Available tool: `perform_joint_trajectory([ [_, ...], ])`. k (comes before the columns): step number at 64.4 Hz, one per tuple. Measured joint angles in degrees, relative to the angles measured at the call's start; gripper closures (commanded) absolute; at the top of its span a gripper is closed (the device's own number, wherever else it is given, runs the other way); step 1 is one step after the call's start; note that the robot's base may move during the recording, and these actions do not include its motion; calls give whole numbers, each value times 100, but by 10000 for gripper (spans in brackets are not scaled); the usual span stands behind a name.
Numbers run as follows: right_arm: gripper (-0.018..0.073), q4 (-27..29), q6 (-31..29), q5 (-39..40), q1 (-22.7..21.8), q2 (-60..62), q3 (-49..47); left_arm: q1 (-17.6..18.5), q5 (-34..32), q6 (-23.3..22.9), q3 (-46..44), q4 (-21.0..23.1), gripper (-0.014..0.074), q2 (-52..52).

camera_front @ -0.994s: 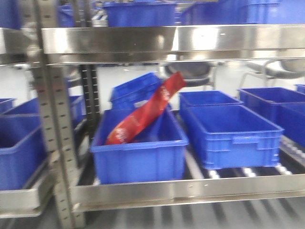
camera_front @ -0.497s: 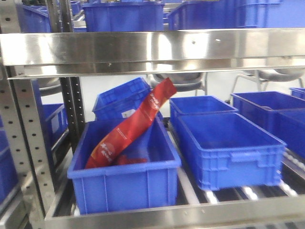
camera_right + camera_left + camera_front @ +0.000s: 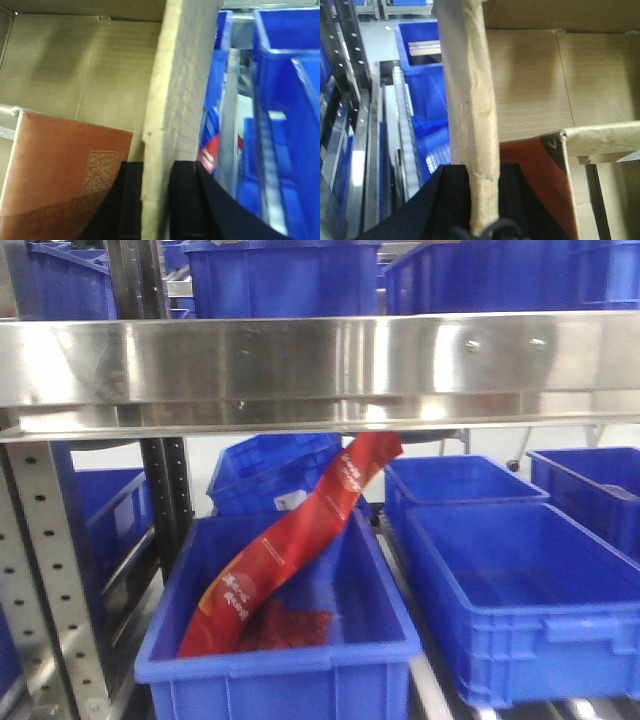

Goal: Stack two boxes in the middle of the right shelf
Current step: 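Drive to the steel shelf rack holding the boxes in both grippers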

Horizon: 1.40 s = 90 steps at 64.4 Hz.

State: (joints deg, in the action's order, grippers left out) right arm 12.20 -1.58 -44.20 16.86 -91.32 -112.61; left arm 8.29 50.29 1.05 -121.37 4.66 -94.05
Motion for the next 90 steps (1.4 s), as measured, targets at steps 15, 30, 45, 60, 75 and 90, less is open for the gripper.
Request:
perform_joint_trajectory([
  [15,712,0,0,0,0,0,0,0,0,0,0,0,707,0],
  [30,712,0,0,0,0,0,0,0,0,0,0,0,707,0],
  [45,712,0,0,0,0,0,0,0,0,0,0,0,707,0],
  [60,712,-3,-10,0,0,0,0,0,0,0,0,32,707,0],
  [75,712,-14,-10,0,0,0,0,11,0,0,0,47,707,0],
  [90,712,-17,-10,0,0,0,0,11,0,10,0,47,707,0],
])
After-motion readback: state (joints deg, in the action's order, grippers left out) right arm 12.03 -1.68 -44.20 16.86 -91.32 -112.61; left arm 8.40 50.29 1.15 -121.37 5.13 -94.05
